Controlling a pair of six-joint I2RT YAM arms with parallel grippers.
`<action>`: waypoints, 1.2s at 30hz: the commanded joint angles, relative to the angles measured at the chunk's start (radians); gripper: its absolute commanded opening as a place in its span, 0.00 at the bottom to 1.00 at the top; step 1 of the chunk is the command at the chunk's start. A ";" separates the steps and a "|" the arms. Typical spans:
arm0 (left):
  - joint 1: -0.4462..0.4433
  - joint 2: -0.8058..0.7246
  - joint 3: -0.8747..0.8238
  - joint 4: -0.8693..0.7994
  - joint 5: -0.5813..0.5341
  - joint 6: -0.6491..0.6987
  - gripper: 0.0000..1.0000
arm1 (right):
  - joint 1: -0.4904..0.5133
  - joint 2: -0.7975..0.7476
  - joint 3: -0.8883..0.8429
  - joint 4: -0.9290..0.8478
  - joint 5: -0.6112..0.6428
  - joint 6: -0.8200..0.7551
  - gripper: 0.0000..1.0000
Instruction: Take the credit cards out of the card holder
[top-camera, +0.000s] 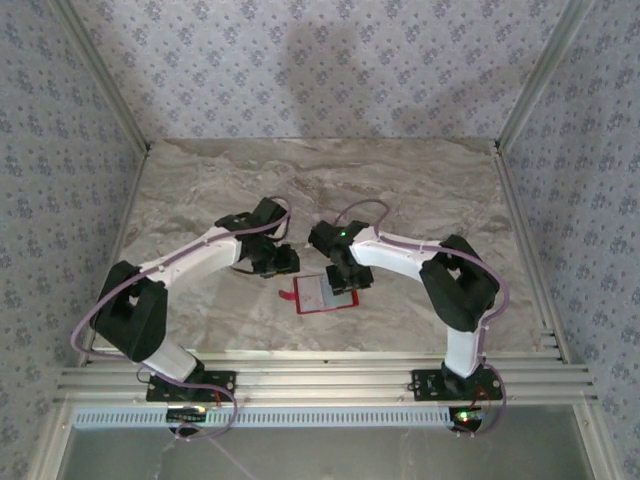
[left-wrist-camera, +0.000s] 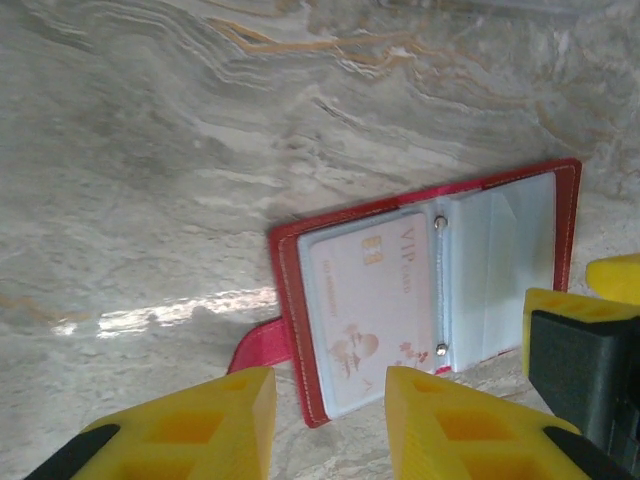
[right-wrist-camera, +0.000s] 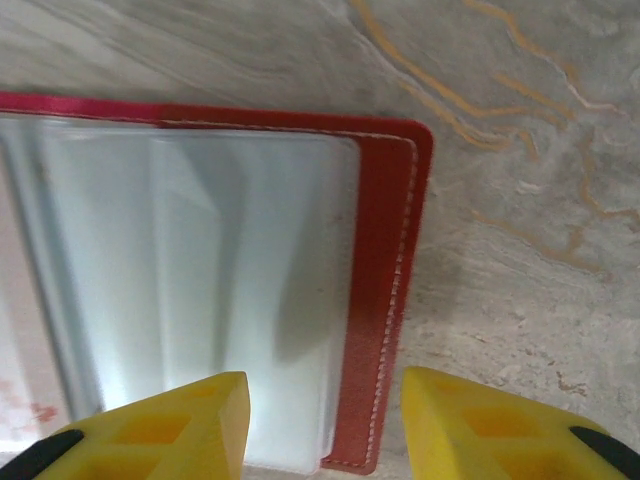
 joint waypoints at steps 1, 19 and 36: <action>-0.041 0.040 0.037 -0.037 -0.012 -0.028 0.35 | -0.021 -0.043 -0.052 0.051 -0.056 0.019 0.46; -0.142 0.151 0.004 0.036 -0.042 -0.134 0.32 | -0.060 -0.187 -0.182 0.100 -0.106 0.022 0.40; -0.102 0.178 -0.067 0.104 -0.019 -0.119 0.25 | -0.105 -0.195 -0.248 0.436 -0.440 0.090 0.28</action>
